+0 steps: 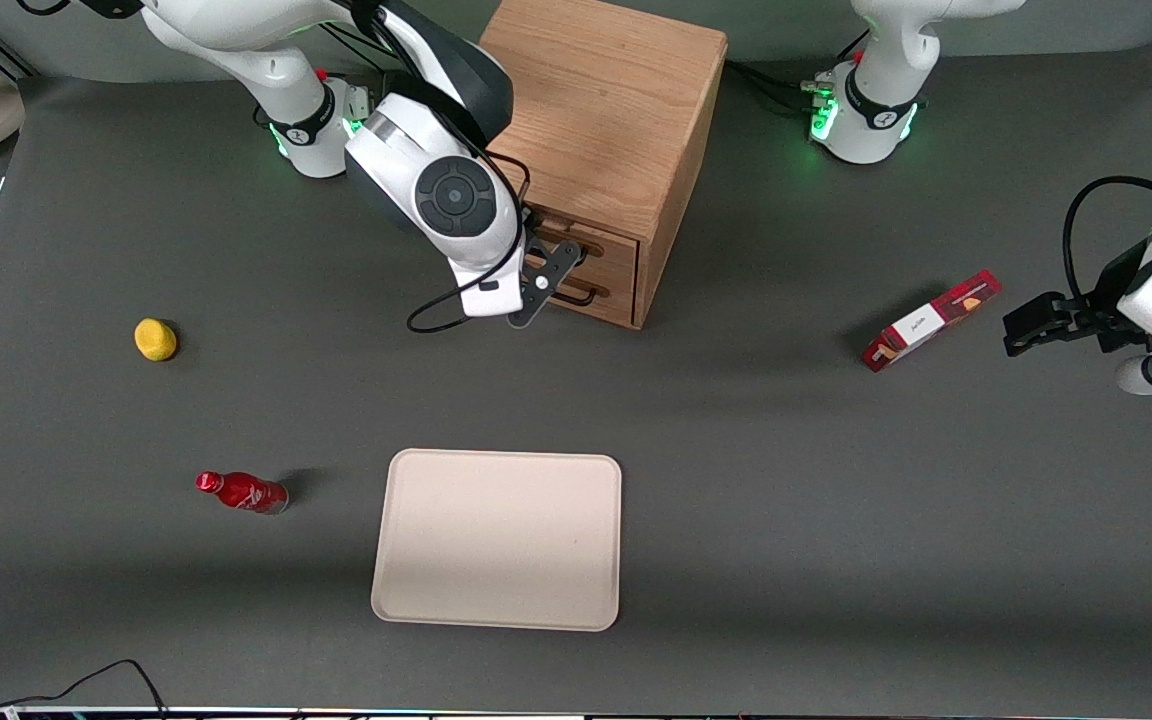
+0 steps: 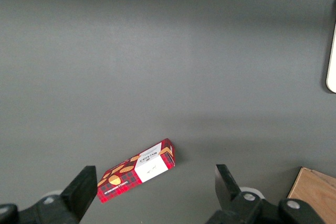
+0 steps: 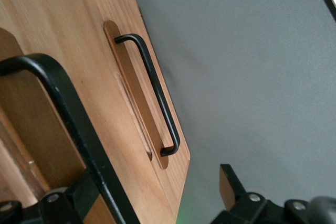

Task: Close top drawer
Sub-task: 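Push the drawer front with the right gripper into the cabinet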

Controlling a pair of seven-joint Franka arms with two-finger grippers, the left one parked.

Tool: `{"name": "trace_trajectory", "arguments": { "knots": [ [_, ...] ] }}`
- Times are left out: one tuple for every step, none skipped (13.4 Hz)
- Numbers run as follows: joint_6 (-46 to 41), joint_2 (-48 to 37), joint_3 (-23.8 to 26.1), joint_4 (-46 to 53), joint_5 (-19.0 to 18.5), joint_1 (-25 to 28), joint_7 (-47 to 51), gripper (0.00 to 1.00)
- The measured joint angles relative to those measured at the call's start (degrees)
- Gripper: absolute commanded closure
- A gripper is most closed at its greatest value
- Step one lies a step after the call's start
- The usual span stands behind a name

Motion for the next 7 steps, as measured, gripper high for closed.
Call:
{"name": "trace_trajectory", "arguments": {
  "knots": [
    [0.02,0.00,0.00,0.14,0.04,-0.07,0.04,0.00],
    [0.04,-0.01,0.00,0.60,0.05,-0.15,0.11,0.00],
    [0.04,-0.02,0.00,1.27,0.06,-0.24,0.27,0.00],
    [0.03,-0.06,0.00,2.03,0.09,-0.28,0.54,0.00],
    [-0.31,-0.19,0.03,2.84,0.22,-0.27,0.64,0.00],
    [-1.02,-0.42,0.08,3.53,0.69,-0.27,0.76,0.00],
    [-2.27,-0.67,0.19,4.59,1.67,-0.27,0.89,0.00]
  ]
}}
